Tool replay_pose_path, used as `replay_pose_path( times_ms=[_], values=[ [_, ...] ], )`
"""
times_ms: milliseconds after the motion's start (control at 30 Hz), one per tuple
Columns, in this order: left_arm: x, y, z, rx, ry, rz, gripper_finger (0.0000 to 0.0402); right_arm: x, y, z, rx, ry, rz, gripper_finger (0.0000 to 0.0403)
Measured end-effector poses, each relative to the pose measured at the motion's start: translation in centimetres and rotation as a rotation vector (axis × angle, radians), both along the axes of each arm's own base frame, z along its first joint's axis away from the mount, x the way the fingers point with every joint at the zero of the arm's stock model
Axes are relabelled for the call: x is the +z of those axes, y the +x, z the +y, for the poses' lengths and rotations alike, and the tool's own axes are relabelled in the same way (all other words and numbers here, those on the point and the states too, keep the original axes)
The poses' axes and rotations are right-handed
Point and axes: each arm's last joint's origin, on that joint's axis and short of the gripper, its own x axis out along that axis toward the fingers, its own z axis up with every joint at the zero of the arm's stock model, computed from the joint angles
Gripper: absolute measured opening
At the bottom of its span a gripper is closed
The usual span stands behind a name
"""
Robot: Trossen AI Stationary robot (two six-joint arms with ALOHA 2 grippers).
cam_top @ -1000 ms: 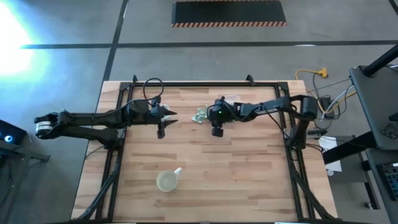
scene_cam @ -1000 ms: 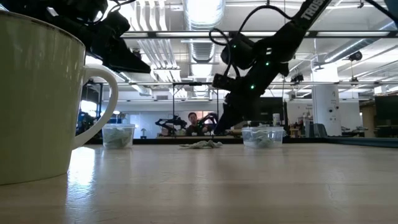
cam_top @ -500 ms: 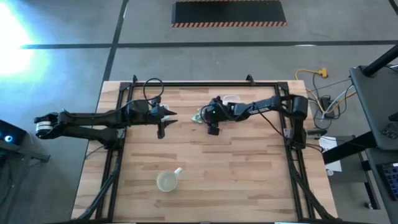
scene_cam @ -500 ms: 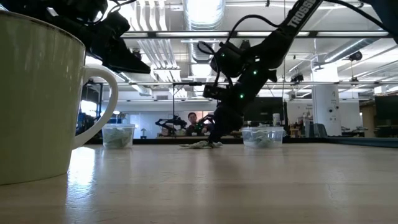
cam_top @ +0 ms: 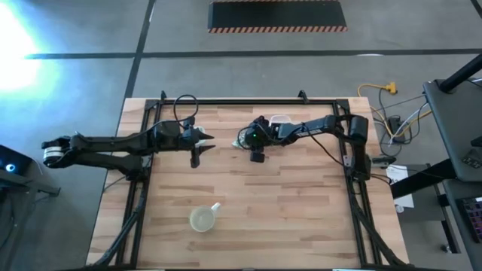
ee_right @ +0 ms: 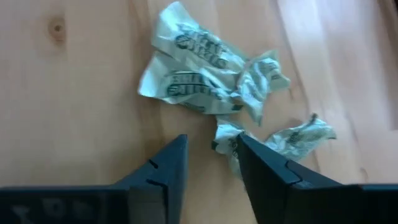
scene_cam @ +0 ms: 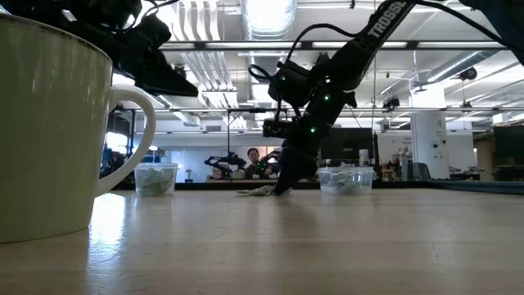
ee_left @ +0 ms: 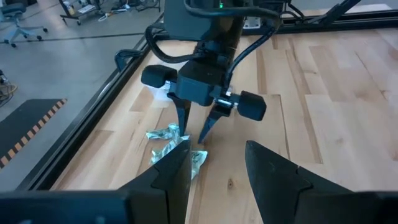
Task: Pick and place items into bin
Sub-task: Put the green stevia packet into the rectangular transparent bin
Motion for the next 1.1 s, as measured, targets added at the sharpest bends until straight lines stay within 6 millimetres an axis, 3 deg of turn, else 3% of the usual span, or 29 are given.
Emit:
replay_pose_path(
  times_ms=[400, 1100],
  values=[
    [0.0, 0.0, 0.0, 0.0, 0.0, 0.0, 0.0135, 0.6, -0.1, 0.0, 0.001, -0.002, -0.002, 0.0014],
    [0.0, 0.0, 0.0, 0.0, 0.0, 0.0, 0.0135, 1.4, -0.3, 0.1, -0.018, 0.01, -0.023, 0.0008]
  ],
)
